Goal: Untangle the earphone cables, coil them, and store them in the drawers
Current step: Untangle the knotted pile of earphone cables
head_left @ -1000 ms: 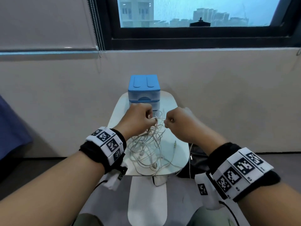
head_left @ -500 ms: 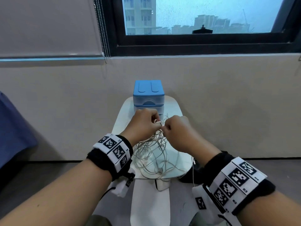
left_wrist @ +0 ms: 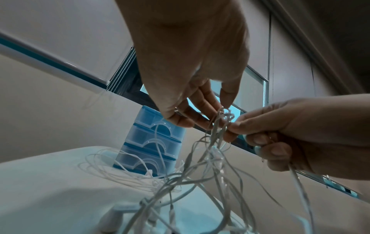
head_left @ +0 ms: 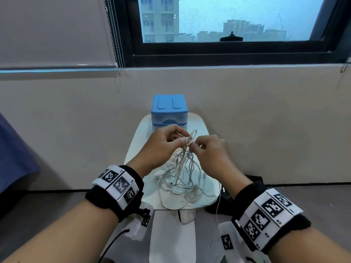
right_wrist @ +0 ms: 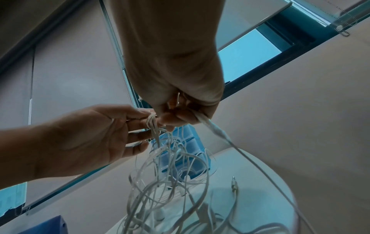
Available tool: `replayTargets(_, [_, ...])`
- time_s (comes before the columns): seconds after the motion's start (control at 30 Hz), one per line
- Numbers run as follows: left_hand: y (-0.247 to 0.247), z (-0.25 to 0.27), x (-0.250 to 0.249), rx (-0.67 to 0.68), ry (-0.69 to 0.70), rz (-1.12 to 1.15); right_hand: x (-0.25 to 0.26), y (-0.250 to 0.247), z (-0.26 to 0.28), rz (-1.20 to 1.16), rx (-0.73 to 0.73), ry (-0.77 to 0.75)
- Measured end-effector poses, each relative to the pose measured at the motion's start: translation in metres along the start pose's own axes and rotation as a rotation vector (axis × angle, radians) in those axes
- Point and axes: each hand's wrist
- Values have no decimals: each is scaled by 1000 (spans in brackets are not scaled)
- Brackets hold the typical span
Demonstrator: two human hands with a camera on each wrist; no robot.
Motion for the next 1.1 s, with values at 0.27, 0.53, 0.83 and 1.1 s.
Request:
replayTargets(0.27, [-1, -9, -2, -16, -9, -37, -1, -3, 1, -183, -26, 45])
replayTargets(0.53, [-9, -19, -4, -22, 50, -469, -2, 2, -7, -330, 121, 145])
replayTargets(0.83, [-17, -22, -11, 104, 29, -504, 10, -7, -28, -249, 159, -161])
replayTargets(1.1, [-30, -25, -18, 56, -47, -520, -5, -5, -31, -230, 190, -151])
Point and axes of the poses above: each hand's wrist, its own z-axis away from the middle knuckle, its own y-axis out of the palm, x = y × z, and after that the axes turned 1 degree about -x, right-handed
